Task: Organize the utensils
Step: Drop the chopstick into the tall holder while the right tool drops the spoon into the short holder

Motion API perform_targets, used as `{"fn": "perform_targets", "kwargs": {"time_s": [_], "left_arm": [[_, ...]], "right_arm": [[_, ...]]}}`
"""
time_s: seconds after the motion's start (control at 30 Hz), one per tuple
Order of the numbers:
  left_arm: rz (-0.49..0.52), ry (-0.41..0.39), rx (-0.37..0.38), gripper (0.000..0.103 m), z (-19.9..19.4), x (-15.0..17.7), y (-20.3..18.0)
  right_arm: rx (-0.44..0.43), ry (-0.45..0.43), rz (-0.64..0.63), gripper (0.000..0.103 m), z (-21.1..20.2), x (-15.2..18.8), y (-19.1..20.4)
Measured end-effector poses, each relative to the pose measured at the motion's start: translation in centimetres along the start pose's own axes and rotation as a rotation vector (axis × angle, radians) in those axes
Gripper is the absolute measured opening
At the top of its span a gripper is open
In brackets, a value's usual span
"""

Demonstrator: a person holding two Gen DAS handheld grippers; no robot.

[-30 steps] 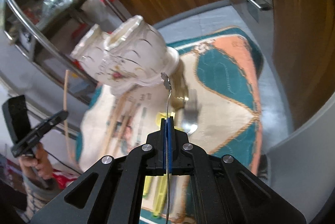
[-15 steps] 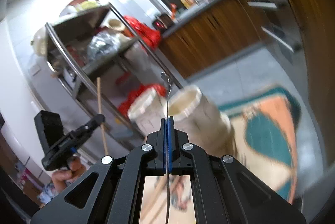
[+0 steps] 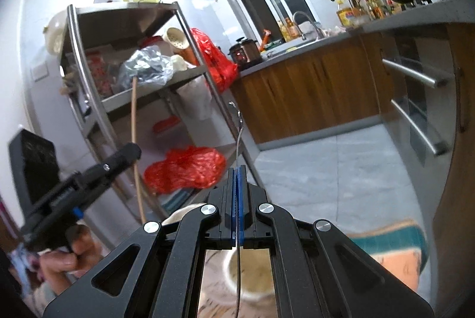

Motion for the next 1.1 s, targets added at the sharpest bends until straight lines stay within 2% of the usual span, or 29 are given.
{"fn": "perform_targets", "kwargs": {"time_s": [0.27, 0.43, 0.7, 0.87, 1.1], "left_arm": [[0.034, -0.064, -0.034, 0.006, 2.1, -0.2, 0.1], [0.049, -0.041, -0.044, 0.006, 2.6, 2.0, -0.1], [0.056, 0.038, -0.082, 0.006, 2.2, 6.3, 0.0], [0.066, 0.109, -0.107, 0.006, 2.7, 6.5, -0.3], [0.115, 0.258, -0.182, 0.006, 4.3, 6.4, -0.3]], "right_arm": [[0.064, 0.001, -0.022, 0.002, 4.0, 0.4, -1.4], [0.106, 0.024, -0.045, 0.002, 4.5, 2.3, -1.5], [0.14, 0.057, -0.076, 0.002, 2.6, 5.1, -0.6], [0.18, 0.126, -0.08, 0.002, 2.7, 5.7, -0.4], [0.21, 0.254, -0.085, 0.002, 3.2, 5.3, 0.2]]}}
Point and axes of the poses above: each gripper's, at about its wrist camera, not at the fingertips, and z roughly the way its jaws point, y to its left, x to its underside, the point moved 5 cm from there along z, roughly the way its jaws point, and after that the axes turned 13 degrees about y, right-handed, at the moved point
